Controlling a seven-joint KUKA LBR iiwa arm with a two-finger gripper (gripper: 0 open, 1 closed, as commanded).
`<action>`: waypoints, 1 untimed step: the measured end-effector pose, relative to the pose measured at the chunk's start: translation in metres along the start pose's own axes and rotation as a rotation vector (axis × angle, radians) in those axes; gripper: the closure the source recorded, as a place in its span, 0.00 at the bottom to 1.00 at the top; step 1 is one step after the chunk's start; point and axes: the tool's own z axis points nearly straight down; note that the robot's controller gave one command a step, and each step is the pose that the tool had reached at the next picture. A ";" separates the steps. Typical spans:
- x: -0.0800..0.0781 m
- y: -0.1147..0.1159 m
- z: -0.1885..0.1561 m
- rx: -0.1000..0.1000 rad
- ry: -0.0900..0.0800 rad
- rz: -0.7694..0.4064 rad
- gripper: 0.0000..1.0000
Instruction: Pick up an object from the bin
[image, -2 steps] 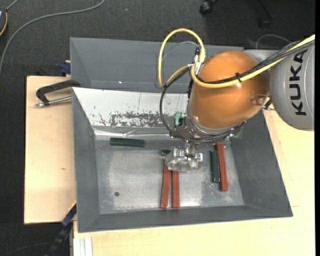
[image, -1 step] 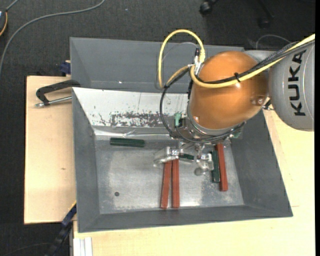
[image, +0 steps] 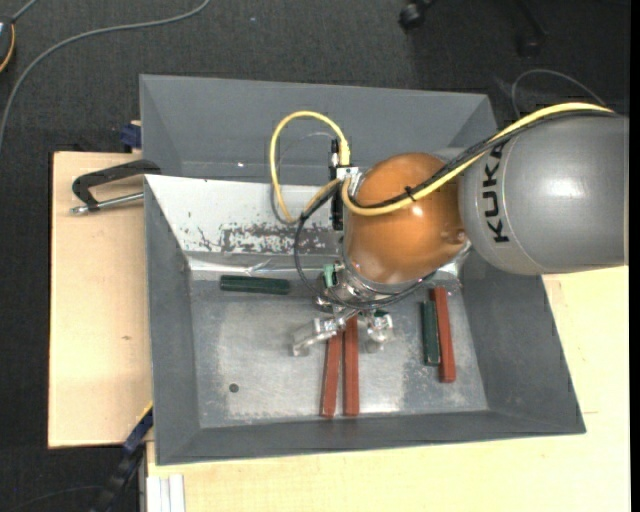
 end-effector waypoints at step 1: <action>0.011 -0.015 0.013 0.008 -0.002 0.100 0.00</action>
Offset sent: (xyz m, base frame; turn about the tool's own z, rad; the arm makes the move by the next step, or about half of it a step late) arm 0.0149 -0.0118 -0.0139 0.0975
